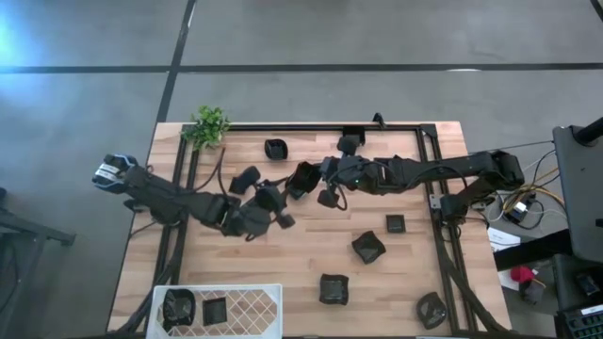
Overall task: Pick & Place Mini shaped plates
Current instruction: Put the black distorted square plate on the shelf
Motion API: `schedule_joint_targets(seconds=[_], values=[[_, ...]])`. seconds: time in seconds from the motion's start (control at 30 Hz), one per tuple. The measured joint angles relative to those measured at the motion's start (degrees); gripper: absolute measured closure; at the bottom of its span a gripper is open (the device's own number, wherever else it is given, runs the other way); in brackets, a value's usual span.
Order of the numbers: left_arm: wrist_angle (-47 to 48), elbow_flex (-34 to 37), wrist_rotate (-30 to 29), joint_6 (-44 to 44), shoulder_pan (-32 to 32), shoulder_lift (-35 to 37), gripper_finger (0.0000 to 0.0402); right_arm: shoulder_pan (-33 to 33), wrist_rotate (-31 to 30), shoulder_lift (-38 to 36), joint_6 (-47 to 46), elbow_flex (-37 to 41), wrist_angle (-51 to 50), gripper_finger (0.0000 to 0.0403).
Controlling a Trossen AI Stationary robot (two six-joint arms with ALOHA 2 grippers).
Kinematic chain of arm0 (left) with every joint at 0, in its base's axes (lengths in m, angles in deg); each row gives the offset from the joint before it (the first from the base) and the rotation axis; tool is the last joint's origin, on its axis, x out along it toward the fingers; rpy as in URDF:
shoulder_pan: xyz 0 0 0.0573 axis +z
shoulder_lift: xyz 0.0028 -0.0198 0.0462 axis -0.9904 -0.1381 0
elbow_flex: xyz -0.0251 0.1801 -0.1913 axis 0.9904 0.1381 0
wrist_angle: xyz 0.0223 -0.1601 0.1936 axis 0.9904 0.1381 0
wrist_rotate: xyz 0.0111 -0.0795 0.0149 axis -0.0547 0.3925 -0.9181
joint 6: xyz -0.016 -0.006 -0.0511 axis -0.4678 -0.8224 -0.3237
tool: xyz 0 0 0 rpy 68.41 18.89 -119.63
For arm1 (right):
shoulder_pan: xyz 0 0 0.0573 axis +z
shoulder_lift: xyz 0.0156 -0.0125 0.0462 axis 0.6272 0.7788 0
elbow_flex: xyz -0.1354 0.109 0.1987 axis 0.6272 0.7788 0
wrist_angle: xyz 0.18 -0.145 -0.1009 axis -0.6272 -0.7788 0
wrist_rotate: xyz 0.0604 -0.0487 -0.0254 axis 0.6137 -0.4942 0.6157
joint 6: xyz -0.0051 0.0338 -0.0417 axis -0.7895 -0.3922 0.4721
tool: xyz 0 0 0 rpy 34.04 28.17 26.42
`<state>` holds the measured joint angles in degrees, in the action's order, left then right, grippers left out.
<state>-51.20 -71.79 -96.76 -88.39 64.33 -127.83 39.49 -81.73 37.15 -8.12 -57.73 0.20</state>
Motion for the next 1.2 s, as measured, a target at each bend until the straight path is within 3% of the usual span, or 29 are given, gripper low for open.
schedule_joint_targets(seconds=[0.7,0.93,1.2], values=[[-1.08,0.02,7.57,-5.12,6.45,0.00,0.0303,-0.02,-0.05,0.02,1.07,0.07,0.25,0.0394],[-2.38,0.04,7.66,-5.47,6.93,0.00,0.0305,-0.02,-0.10,0.02,1.10,0.07,0.25,0.0394],[-2.63,0.09,7.69,-6.18,7.25,0.00,0.0392,-0.02,-0.09,0.00,0.95,0.07,0.28,0.0394]])
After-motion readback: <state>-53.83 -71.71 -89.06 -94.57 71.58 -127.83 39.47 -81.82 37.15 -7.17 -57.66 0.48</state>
